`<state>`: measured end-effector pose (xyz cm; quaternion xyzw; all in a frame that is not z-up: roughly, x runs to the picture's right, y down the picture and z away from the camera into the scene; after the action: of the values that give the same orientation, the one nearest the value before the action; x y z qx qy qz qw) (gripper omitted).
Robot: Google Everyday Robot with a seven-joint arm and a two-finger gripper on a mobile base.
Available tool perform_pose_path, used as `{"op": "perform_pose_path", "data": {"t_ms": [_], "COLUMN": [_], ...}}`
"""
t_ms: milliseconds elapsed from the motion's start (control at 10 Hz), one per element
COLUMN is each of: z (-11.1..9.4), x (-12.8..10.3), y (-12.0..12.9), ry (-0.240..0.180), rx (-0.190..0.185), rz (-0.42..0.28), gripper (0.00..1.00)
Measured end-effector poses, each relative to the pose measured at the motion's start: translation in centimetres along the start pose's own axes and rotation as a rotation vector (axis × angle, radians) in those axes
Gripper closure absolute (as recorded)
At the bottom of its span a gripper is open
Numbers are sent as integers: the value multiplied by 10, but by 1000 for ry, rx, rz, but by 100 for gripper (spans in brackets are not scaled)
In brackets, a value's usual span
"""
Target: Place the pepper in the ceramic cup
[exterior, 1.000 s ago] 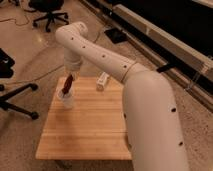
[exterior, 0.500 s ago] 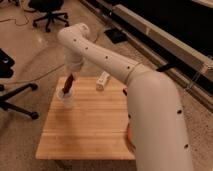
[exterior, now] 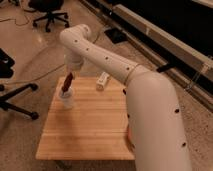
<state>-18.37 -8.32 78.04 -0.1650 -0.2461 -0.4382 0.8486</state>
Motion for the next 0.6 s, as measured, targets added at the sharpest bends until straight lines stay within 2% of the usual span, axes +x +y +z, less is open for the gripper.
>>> {"op": "perform_pose_path", "data": {"t_ms": [600], "z": [23], "x": [14], "y": [-15], "ry": [34], "rx": [4], "rz": [-9], "gripper": [100]}}
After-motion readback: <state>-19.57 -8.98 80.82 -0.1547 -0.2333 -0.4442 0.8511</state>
